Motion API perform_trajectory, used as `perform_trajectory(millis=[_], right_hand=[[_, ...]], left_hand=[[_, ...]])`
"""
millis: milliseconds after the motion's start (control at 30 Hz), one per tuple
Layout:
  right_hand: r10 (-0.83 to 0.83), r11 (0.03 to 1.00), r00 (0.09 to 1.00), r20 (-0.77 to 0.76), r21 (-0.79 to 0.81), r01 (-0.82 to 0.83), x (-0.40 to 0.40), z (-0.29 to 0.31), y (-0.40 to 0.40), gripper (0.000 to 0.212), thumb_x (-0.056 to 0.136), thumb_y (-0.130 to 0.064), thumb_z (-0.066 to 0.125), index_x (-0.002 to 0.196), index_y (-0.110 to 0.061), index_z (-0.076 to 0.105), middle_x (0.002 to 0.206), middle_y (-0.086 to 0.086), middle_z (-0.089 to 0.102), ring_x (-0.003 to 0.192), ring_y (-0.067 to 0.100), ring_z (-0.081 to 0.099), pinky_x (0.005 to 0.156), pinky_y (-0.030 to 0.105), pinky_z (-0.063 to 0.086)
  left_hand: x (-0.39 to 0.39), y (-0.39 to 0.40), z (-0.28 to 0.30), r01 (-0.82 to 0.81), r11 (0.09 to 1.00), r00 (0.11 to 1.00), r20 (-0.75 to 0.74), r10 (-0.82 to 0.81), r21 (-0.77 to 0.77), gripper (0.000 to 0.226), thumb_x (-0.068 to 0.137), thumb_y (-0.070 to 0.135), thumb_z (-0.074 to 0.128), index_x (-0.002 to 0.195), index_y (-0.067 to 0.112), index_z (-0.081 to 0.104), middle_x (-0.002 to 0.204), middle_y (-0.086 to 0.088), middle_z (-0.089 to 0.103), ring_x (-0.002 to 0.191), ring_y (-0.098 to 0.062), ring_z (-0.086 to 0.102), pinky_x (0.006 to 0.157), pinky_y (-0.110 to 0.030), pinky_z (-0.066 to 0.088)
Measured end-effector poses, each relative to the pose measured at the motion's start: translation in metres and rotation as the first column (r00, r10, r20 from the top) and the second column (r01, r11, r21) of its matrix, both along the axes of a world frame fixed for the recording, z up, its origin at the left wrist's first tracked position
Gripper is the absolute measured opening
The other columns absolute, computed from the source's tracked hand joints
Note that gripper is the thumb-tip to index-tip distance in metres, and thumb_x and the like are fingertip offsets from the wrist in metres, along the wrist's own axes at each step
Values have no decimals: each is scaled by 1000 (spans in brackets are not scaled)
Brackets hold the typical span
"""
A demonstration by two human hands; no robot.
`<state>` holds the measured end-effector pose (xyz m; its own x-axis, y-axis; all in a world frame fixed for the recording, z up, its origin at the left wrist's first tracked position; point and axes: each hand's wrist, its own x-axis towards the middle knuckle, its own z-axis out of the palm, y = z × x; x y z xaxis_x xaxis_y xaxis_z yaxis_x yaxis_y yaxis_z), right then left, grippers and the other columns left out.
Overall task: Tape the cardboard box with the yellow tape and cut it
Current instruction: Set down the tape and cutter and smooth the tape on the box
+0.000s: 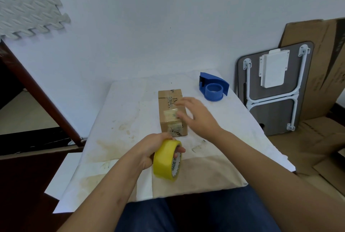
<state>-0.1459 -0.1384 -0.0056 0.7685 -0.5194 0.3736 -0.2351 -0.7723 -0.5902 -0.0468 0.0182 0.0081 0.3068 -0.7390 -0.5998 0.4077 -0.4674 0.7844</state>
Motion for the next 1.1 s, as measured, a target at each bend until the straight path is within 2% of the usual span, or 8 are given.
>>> perform_trajectory(millis=[100, 367, 467, 667, 767, 833, 900, 1100], right_hand=[[88, 995, 989, -120, -28, -93, 11, -6, 8, 36, 99, -32, 48, 131, -18, 60, 144, -1, 52, 132, 13, 45, 108, 27, 33], [48, 999, 998, -43, -7, -49, 9, -19, 10, 34, 100, -26, 45, 128, -16, 62, 142, -1, 55, 135, 12, 44, 111, 30, 36], [34, 999, 999, -34, 29, -33, 6, -17, 11, 32, 101, -26, 45, 126, -17, 63, 142, -2, 55, 133, 10, 46, 108, 24, 34], [15, 988, 999, 47, 153, -22, 0, -7, 14, 35, 100, -26, 47, 133, -22, 56, 145, -1, 50, 131, 13, 45, 108, 35, 40], [-159, 971, 969, 190, 207, 119, -11, 2, 20, 27, 98, -22, 48, 122, -20, 62, 116, -1, 65, 104, 11, 60, 89, 28, 51], [-233, 921, 963, 139, 350, 172, -22, 5, 25, 21, 99, -29, 48, 108, -21, 64, 86, -2, 68, 77, 12, 64, 71, 29, 54], [-223, 872, 973, 63, 458, 170, -35, 3, 32, 25, 98, -38, 47, 100, -20, 64, 71, -2, 65, 63, 12, 64, 67, 35, 57], [-315, 747, 945, 86, 637, 191, -77, -2, 35, 28, 93, -49, 52, 108, -28, 63, 98, -2, 66, 89, 13, 65, 79, 32, 55]], left_hand=[[-2, 2, 1, 10, 1000, 1000, 15, -10, 4, 32, 96, 13, 54, 122, -4, 57, 96, -27, 74, 48, -22, 61, 57, -29, 57], [3, 11, 5, 72, 997, 997, 41, -73, 26, 27, 94, 13, 56, 113, -6, 58, 97, -28, 74, 51, -23, 62, 64, -32, 57], [2, 17, 10, 106, 994, 994, 36, -105, -3, 30, 93, 14, 58, 118, -3, 57, 99, -28, 74, 55, -24, 63, 67, -35, 56], [8, 29, 17, 163, 983, 971, 190, -145, -83, 13, 96, 19, 58, 103, 13, 67, 81, -1, 74, 66, -10, 68, 53, -20, 54], [10, 30, 16, 160, 981, 971, 195, -136, -114, 19, 96, 18, 60, 109, 13, 72, 96, -10, 68, 84, -22, 62, 68, -27, 58], [3, 25, 15, 135, 979, 980, 163, -110, -153, 21, 96, 14, 59, 112, 11, 71, 97, -12, 69, 84, -24, 64, 70, -29, 60], [-10, 16, 13, 112, 972, 988, 125, -87, -209, 22, 96, 10, 58, 114, 10, 71, 101, -16, 72, 87, -25, 68, 73, -32, 61], [-46, -22, 4, 6, 942, 1000, 6, -4, -335, 25, 96, 8, 56, 118, 10, 67, 99, -10, 76, 85, -22, 74, 75, -33, 61]])
